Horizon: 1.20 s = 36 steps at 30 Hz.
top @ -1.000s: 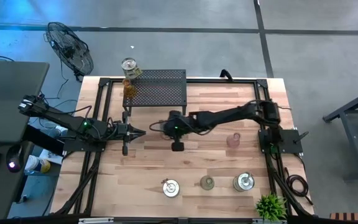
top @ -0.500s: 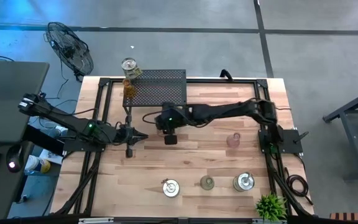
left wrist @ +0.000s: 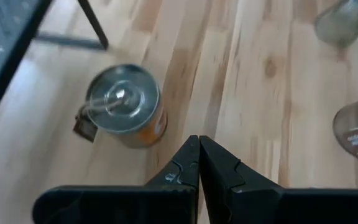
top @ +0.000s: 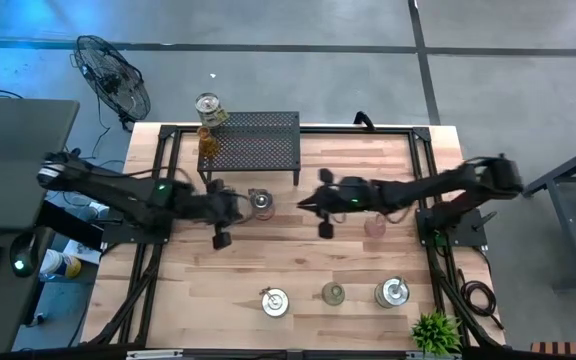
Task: Pick & Place candle stick holders
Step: Put the orange scented candle on the shelf
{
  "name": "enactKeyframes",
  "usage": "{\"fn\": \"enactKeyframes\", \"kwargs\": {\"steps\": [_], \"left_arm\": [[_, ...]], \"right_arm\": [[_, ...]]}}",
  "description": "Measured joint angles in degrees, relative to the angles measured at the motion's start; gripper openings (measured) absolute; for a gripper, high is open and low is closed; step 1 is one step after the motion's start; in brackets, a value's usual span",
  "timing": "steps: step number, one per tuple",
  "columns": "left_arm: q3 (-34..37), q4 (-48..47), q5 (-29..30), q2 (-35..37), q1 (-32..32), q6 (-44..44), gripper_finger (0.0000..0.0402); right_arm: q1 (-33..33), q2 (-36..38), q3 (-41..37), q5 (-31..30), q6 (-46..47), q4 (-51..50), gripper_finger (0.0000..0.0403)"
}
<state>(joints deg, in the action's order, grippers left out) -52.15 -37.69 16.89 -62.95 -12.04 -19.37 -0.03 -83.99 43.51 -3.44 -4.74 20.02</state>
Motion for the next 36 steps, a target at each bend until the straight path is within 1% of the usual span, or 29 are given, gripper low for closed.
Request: {"fn": "enactKeyframes", "kwargs": {"steps": [3,6,10,13,18,23,28,30,36], "left_arm": [[-7.2,-4.8,-4.4,-6.8,3.1,0.5,0.0001],[-13.7,-9.0,-7.7,-13.6,5.2,2.2,0.0001],[-21.3,-13.6,-8.8,-20.9,6.4,6.5,0.0006],[-24.7,-14.7,-8.9,-25.0,6.8,9.6,0.0029],[-25.2,-14.1,-7.6,-28.6,7.0,14.4,0.0085],[-25.1,-14.6,-7.5,-31.1,9.1,15.3,0.0125],[-24.8,-13.9,-7.8,-31.9,11.4,16.6,0.0135],[-23.7,-11.8,-8.4,-31.9,11.9,16.6,0.0136],[-20.0,-11.1,-9.2,-31.9,12.9,17.1,0.0136]], "right_arm": [[1.4,6.9,-5.8,-4.4,0.0,2.8,0.0011],[2.8,12.4,-10.9,-7.4,0.4,4.3,0.0002],[4.4,17.6,-16.2,-8.7,0.9,8.2,0.0008],[5.1,20.2,-18.5,-9.8,0.9,10.1,0.0005],[6.3,21.8,-19.4,-10.6,1.9,10.3,0.0003],[8.0,21.6,-19.4,-11.0,1.9,10.9,0.0001],[9.2,21.5,-19.4,-12.5,1.8,10.9,0.0001],[9.5,21.5,-19.4,-12.8,1.7,10.9,0.0001],[9.5,21.5,-19.4,-12.7,1.7,10.8,0.0001]]}}
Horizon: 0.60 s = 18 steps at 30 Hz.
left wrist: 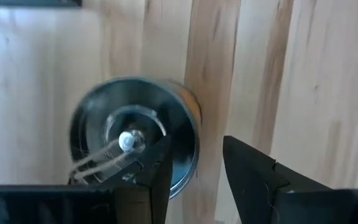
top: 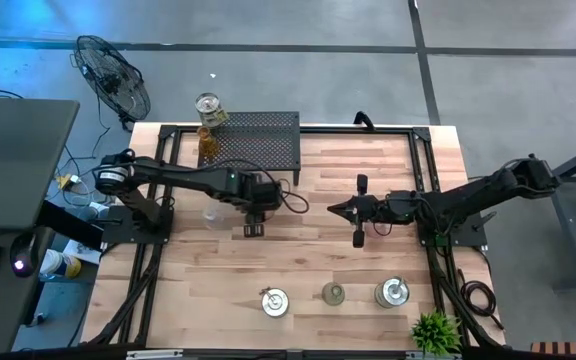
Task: Pick & Place candle stick holders
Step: Put the orange scented candle on the shelf
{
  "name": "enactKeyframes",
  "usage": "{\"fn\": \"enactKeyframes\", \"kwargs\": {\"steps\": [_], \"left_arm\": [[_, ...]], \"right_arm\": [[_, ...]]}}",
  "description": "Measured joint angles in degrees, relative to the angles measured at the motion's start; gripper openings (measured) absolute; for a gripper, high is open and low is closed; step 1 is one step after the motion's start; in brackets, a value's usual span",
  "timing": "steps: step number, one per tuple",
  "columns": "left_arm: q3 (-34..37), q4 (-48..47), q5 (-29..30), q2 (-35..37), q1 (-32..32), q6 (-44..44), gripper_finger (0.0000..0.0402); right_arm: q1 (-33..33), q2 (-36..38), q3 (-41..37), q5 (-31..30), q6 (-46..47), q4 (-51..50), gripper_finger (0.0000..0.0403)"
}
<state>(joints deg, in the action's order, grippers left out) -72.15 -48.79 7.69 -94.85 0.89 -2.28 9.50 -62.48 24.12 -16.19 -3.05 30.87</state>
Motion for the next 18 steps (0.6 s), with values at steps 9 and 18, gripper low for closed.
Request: {"fn": "enactKeyframes", "kwargs": {"steps": [9,18], "left_arm": [[3.4,4.0,2.0,0.2,-0.1,0.7,0.0096],[3.4,3.6,0.2,0.2,-0.2,3.0,0.001]], "right_arm": [[0.0,0.0,0.0,0.0,0.0,0.0,0.0001],[0.0,0.0,0.0,0.0,0.0,0.0,0.0001]]}}
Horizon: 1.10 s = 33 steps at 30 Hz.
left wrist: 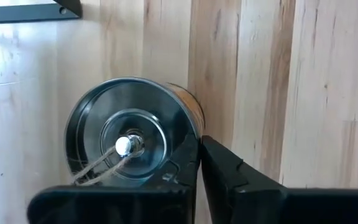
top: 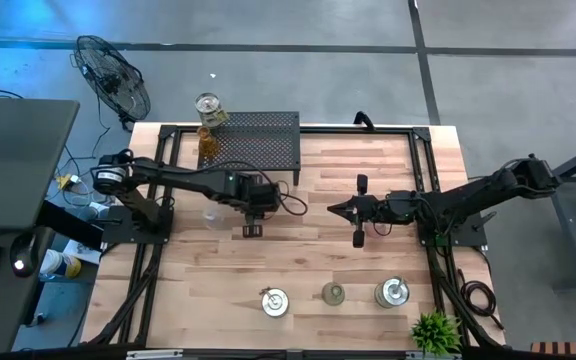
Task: Pick & Place candle stick holders
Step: Put the orange scented candle on the shelf
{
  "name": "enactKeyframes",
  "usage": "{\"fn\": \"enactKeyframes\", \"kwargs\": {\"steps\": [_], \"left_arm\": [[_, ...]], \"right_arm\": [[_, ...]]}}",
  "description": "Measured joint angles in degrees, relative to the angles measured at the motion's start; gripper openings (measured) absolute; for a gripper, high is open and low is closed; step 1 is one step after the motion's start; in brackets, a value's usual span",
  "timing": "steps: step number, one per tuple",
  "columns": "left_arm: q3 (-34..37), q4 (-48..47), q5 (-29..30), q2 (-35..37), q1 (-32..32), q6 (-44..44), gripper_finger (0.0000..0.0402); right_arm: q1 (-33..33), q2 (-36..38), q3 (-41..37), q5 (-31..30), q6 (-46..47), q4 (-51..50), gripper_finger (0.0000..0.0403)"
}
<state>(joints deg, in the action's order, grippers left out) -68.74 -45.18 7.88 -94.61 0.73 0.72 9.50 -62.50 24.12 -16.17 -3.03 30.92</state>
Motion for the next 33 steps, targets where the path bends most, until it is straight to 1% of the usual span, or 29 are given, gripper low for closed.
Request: {"fn": "enactKeyframes", "kwargs": {"steps": [2,5,10,14,19,23,25,26,28,30,33], "left_arm": [[-0.7,-1.5,-0.6,-0.1,0.0,0.4,0.0009],[-2.9,-6.3,-1.5,0.0,-0.3,0.4,0.0003],[-8.9,-11.9,-2.1,1.4,-1.4,0.8,0.0003],[-13.8,-16.9,-0.7,2.3,-2.8,0.8,0.0002],[-23.1,-24.6,2.8,3.2,-3.5,0.8,0.0001],[-29.9,-29.2,3.9,3.1,-3.3,0.8,0.0001],[-33.0,-31.8,6.2,3.1,-3.3,1.9,0.0001],[-34.2,-32.9,7.4,3.1,-3.0,2.5,0.0],[-36.1,-34.5,7.9,3.1,-1.5,3.0,0.0],[-36.8,-34.9,7.9,3.1,0.8,3.5,0.0],[-36.8,-35.4,7.9,3.1,5.3,6.7,0.0]], "right_arm": [[0.0,0.0,0.0,0.0,0.0,0.0,0.0002],[0.0,0.0,0.0,0.0,0.0,0.0,0.0001],[0.0,0.0,0.0,0.0,0.0,0.0,0.0002],[0.0,0.0,0.0,0.0,0.0,-0.1,0.0001],[0.0,0.0,0.0,0.1,0.0,-0.1,0.0001],[0.0,0.0,0.0,0.2,0.0,-0.2,0.0002],[0.0,0.0,0.0,0.2,0.0,-0.2,0.0001],[0.0,0.0,0.0,0.2,0.0,-0.2,0.0001],[0.0,0.0,0.0,0.2,0.1,-0.2,0.0001],[0.0,0.0,0.0,0.2,0.1,-0.2,0.0002],[0.0,0.0,0.0,0.2,0.3,-0.2,0.0001]]}}
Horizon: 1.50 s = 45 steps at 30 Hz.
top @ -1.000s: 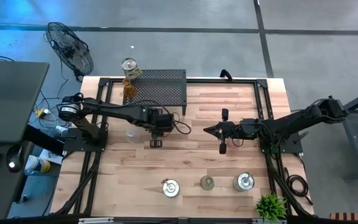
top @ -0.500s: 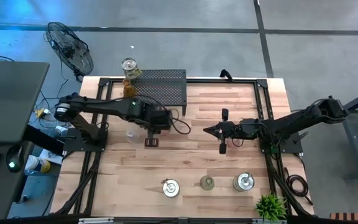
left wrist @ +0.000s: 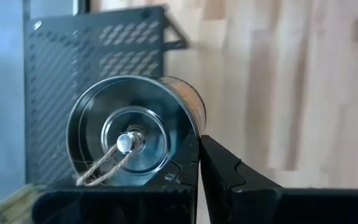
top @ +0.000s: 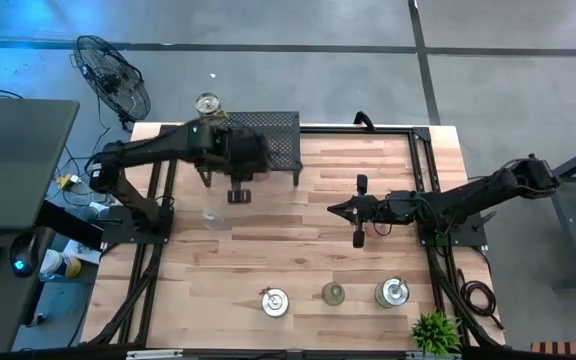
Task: Pick & Place candle stick holders
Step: Put the orange scented candle on the shelf
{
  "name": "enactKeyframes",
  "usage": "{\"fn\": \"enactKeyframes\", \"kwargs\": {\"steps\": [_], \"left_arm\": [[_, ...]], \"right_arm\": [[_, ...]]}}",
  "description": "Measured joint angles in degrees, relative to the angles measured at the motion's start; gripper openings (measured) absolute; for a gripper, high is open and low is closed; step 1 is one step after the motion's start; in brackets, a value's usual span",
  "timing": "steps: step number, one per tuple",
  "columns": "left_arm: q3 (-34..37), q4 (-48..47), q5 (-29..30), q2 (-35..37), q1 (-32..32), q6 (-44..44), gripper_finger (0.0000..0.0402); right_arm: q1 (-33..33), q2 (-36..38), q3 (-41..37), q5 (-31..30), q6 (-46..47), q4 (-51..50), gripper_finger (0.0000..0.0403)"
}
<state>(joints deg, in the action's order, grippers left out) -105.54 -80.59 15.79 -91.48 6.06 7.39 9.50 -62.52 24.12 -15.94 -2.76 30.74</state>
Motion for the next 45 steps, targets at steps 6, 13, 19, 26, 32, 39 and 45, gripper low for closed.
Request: {"fn": "enactKeyframes", "kwargs": {"steps": [6,13,19,26,32,39,45], "left_arm": [[0.0,1.6,-2.3,-0.5,10.2,9.6,0.0],[0.0,2.9,-4.7,-0.5,21.9,17.0,0.0],[-0.1,6.4,-8.0,-0.8,28.1,22.0,0.0],[-0.1,6.0,-8.8,-3.3,29.6,22.8,0.0],[-0.1,6.1,-8.1,-5.4,29.6,23.9,0.0],[-0.1,6.2,-6.2,-6.0,29.6,23.9,0.0],[-0.1,5.9,-6.2,-6.0,29.6,23.4,0.0]], "right_arm": [[0.0,0.0,0.0,0.0,0.0,0.0,0.0002],[0.0,0.0,0.0,0.0,0.0,0.0,0.0002],[0.0,0.0,0.0,0.0,-0.1,0.0,0.0002],[0.0,0.0,0.0,0.0,-0.2,0.0,0.0001],[0.0,0.0,0.0,0.0,-0.2,0.0,0.0001],[0.0,0.0,0.0,0.0,-0.2,-0.2,0.0001],[0.0,0.0,0.0,0.0,-0.2,-0.3,0.0001]]}}
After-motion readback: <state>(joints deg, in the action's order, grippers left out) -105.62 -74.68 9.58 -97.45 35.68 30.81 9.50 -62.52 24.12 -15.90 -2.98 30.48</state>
